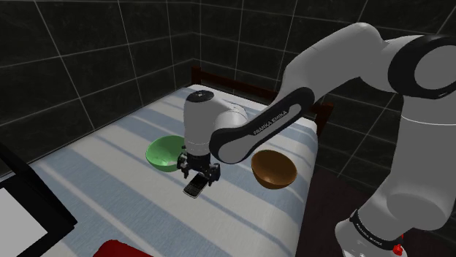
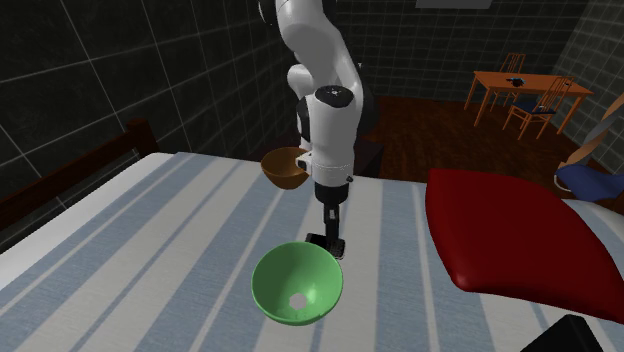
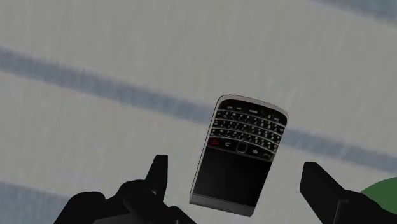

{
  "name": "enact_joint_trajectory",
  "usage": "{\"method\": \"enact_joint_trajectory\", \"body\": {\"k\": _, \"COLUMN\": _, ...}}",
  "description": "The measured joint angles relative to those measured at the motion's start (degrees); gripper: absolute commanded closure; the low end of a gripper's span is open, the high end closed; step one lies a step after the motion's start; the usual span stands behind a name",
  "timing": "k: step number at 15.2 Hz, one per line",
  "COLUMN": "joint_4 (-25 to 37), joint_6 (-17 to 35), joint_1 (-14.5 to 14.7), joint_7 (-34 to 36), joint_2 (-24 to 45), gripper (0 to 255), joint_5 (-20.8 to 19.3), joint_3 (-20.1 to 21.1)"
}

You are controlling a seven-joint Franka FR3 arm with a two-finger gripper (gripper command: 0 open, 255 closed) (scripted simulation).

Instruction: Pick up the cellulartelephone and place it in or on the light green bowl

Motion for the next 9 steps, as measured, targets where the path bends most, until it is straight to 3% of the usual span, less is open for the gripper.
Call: {"method": "enact_joint_trajectory", "body": {"k": 9, "joint_4": 2.11, "joint_6": 3.78, "joint_1": 3.25, "joint_7": 4.67, "joint_2": 6.5, "gripper": 0, "joint_5": -4.63, "joint_3": -3.58}}
